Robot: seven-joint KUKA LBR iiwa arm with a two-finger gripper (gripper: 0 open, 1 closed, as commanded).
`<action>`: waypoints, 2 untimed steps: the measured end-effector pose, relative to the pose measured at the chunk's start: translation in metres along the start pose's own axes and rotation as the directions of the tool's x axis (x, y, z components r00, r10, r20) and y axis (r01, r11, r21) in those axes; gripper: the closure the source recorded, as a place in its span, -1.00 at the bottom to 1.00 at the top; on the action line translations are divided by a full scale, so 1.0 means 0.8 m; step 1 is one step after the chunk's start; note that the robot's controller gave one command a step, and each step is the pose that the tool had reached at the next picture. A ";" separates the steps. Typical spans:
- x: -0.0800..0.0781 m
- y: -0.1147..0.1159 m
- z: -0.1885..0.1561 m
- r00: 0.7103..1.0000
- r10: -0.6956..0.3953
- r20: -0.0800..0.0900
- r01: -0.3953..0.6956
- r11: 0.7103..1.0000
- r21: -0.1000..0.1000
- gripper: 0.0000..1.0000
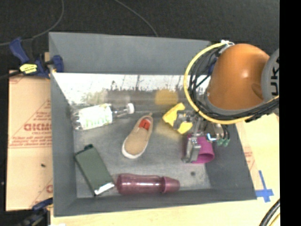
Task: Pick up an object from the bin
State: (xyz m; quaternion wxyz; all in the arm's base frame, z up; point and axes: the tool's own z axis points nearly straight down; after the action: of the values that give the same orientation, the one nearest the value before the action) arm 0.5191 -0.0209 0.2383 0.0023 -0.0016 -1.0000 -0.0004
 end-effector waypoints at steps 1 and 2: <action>-0.002 0.000 -0.006 1.000 0.000 0.009 0.000 1.000 0.001 -1.00; -0.015 0.077 0.123 0.985 -0.172 0.008 0.172 0.985 0.002 -1.00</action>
Offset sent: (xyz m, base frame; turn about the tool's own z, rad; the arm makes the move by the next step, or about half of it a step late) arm 0.0161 0.1047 -0.1683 -0.2917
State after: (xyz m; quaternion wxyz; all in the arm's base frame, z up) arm 0.5310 0.0404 0.1396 -0.0017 0.0845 -0.9964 0.0002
